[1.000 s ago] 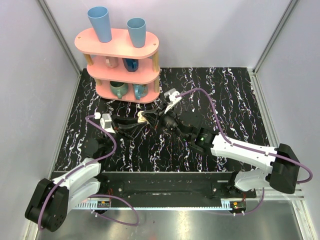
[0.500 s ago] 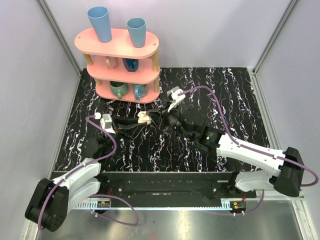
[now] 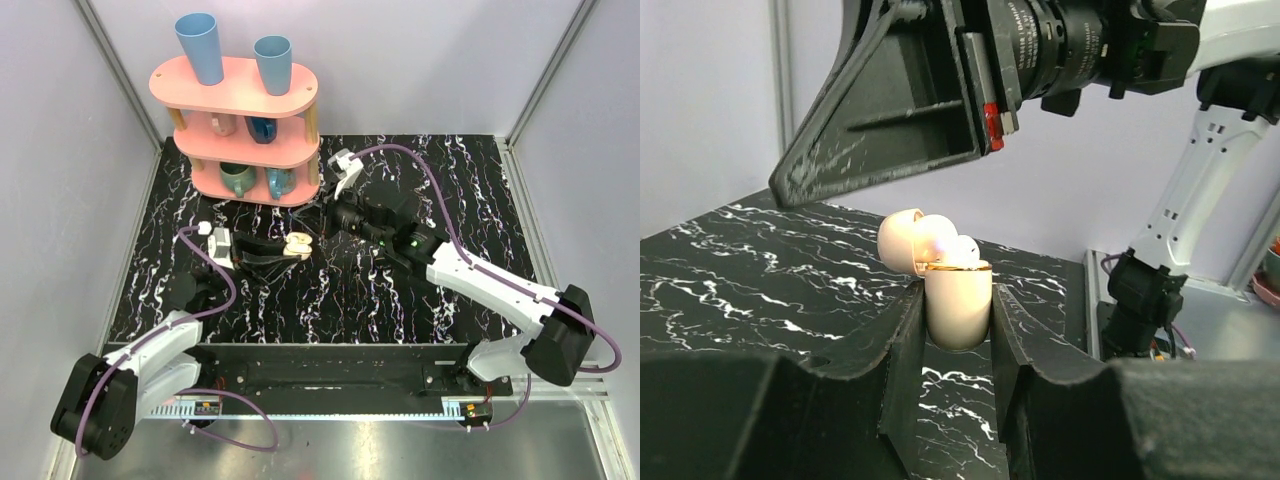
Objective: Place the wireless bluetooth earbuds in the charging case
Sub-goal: Close the charging case.
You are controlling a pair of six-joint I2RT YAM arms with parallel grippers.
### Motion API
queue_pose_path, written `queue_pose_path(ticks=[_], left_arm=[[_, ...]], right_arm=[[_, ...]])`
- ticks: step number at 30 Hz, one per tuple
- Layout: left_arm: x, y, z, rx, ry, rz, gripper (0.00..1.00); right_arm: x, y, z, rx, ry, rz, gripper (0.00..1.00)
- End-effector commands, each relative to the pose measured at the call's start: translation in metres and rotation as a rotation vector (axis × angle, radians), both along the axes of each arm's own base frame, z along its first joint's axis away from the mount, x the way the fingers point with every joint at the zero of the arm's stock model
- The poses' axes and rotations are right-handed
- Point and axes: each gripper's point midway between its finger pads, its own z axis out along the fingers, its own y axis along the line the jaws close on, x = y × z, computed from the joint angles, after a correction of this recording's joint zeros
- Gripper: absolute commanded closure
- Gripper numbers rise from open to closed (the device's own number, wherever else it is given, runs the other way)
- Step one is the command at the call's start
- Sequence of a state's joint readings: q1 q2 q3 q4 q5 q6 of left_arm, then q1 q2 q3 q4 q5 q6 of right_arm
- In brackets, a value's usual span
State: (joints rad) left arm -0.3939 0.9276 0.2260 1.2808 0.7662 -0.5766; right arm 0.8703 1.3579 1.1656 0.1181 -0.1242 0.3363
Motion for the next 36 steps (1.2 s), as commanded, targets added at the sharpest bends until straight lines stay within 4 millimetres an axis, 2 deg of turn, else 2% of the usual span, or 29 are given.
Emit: queue_pose_path(ticks=[1, 6, 23, 26, 30, 36], left_arm=[[-0.044, 0.006, 0.061, -0.094, -0.372, -0.082, 1.0], [-0.044, 0.007, 0.062, -0.097, -0.377, -0.075, 1.0], [-0.023, 0.014, 0.058, -0.142, -0.328, 0.038, 1.0], [-0.026, 0.013, 0.058, -0.133, -0.335, 0.02, 1.0], [-0.032, 0.008, 0.055, -0.107, -0.334, -0.031, 1.0], [-0.039, 0.005, 0.051, -0.079, -0.345, -0.07, 1.0]], right_arm=[[-0.024, 0.012, 0.012, 0.03, 0.036, 0.138, 0.81], [-0.026, 0.009, 0.008, 0.005, 0.046, 0.138, 0.81], [-0.06, 0.001, 0.02, 0.054, 0.081, 0.256, 0.81], [-0.052, -0.001, 0.015, 0.054, 0.078, 0.204, 0.81], [-0.027, -0.012, 0.012, 0.034, 0.048, 0.057, 0.8], [-0.018, -0.005, 0.017, 0.006, 0.016, 0.058, 0.8]])
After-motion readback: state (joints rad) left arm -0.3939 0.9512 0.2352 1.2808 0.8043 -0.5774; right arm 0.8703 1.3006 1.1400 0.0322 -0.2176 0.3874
